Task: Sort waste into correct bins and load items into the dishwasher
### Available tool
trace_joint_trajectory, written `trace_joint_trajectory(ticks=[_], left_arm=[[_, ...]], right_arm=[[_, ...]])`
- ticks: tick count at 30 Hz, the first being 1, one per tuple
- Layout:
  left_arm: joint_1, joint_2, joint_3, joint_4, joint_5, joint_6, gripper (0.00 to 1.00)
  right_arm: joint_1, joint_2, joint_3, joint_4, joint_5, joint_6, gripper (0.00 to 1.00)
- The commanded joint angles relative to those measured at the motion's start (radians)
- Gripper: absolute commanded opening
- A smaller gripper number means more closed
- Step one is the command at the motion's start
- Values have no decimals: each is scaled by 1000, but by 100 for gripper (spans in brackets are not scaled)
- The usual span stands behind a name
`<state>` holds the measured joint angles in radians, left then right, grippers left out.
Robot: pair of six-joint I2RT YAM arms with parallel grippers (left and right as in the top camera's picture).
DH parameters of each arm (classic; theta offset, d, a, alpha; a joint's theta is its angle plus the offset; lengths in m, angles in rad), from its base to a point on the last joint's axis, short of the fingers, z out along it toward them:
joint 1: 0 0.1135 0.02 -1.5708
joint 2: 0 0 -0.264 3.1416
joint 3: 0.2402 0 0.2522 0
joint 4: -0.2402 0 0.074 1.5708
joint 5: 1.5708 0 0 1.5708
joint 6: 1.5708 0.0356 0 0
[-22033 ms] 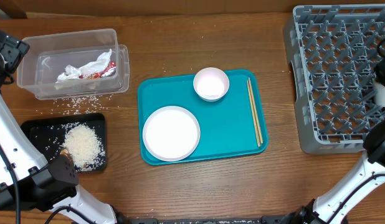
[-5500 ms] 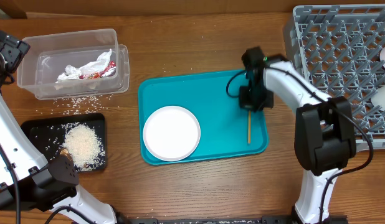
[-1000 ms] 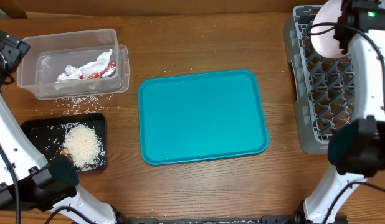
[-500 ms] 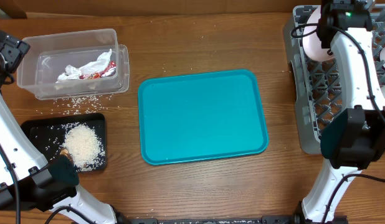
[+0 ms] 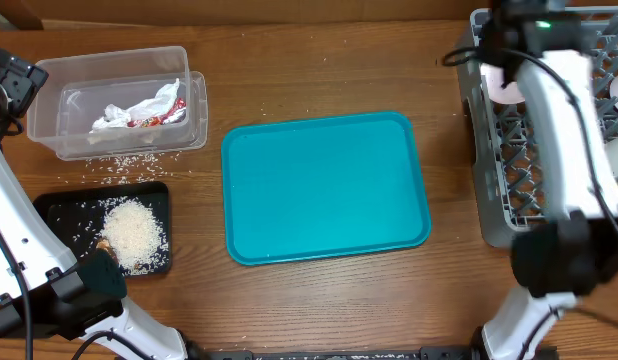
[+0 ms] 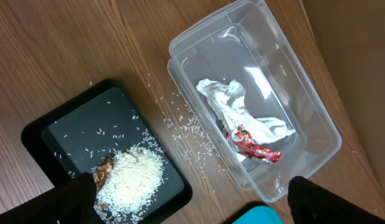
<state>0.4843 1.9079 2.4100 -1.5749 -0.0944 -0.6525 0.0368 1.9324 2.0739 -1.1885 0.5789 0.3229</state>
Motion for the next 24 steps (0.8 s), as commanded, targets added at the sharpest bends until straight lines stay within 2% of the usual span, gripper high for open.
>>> trace_joint_trajectory(ticks=[1,4,5,6,13,19,24], left_arm=[[-7,2,2,2,-10,-6,100],[-7,2,2,2,-10,-6,100],[-7,2,2,2,-10,-6,100],[-7,2,2,2,-10,-6,100],[-7,2,2,2,-10,-6,100],[-7,2,2,2,-10,-6,100],[-7,2,2,2,-10,-6,100]], right_arm=[[-82,-123,29,8,-35,35,66],[-195,-122,26,11,-129,52,22],[-244,-117,21,19,-208,52,10],[-290,-109,21,24,-286,52,4],[-552,40,21,93,-870,47,4],[-560,198,21,159,-1126,-21,4],[-535,240,21,211,-1269,-66,4]])
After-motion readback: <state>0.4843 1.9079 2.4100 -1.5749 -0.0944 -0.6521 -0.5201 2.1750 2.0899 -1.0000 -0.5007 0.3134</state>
